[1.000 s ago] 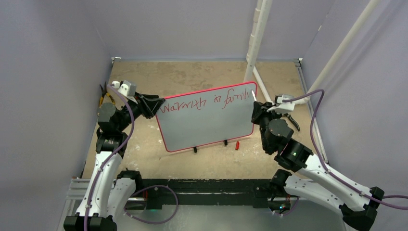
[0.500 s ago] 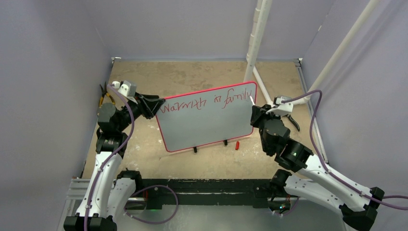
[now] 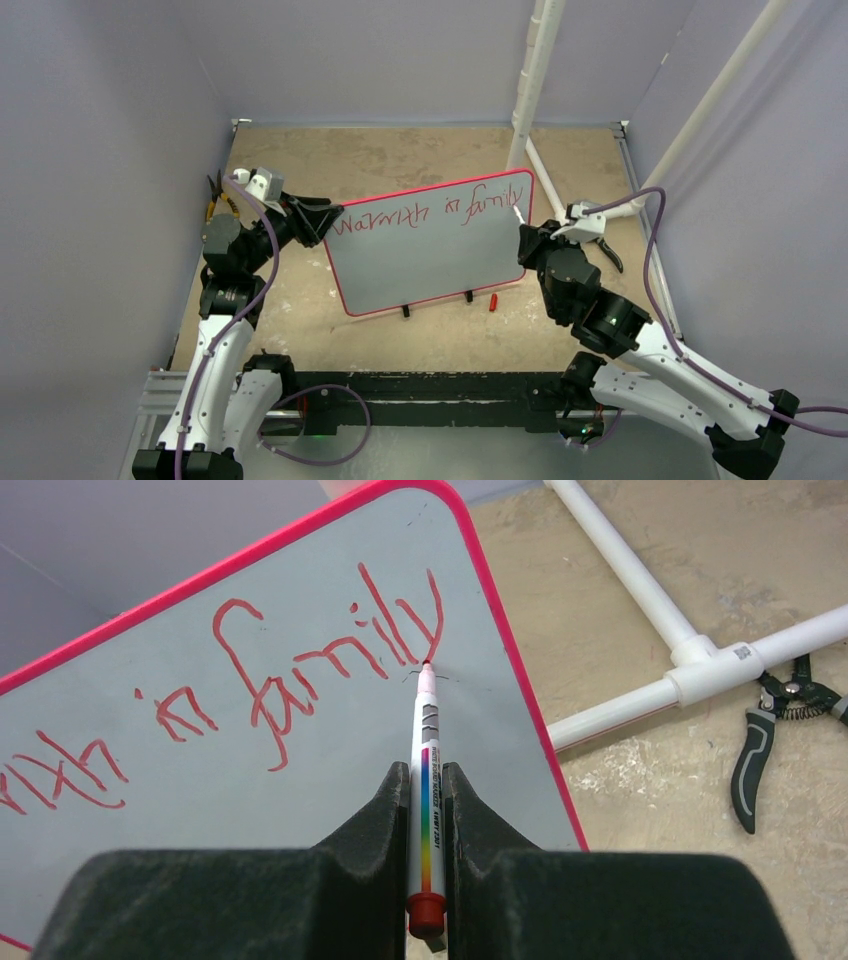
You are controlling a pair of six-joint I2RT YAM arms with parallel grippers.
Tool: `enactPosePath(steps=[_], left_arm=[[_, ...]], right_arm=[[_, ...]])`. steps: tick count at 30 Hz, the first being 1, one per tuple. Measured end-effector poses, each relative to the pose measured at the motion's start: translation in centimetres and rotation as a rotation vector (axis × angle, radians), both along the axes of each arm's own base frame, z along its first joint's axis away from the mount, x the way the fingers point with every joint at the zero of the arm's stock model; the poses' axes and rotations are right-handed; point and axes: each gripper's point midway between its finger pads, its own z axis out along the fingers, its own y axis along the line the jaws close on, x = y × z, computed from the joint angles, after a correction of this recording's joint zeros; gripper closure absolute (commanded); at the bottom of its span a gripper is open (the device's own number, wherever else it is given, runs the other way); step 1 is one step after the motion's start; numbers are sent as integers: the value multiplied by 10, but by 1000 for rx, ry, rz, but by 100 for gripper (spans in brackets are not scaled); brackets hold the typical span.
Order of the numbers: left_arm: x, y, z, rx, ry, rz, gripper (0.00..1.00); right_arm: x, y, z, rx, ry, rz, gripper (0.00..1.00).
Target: Write a sentence on the whiteboard
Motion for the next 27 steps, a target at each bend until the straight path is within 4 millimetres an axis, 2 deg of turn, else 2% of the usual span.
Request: enactPosePath(steps=[14,18,21,24,27], left_arm=[[-1,-1,0,0,1,-5,64],[-1,-1,0,0,0,-7,64],[-1,-1,0,0,1,-7,64],[-1,-1,0,0,1,-7,64],[-1,-1,0,0,0,-7,64]], right_arm=[[-3,8,-10,4,41,41,100],[-8,11,-6,6,41,87,100],[-14,27,6,16,7,207,100],[-22,54,23,39,-49,366,100],[-34,90,36,62,-106,537,100]])
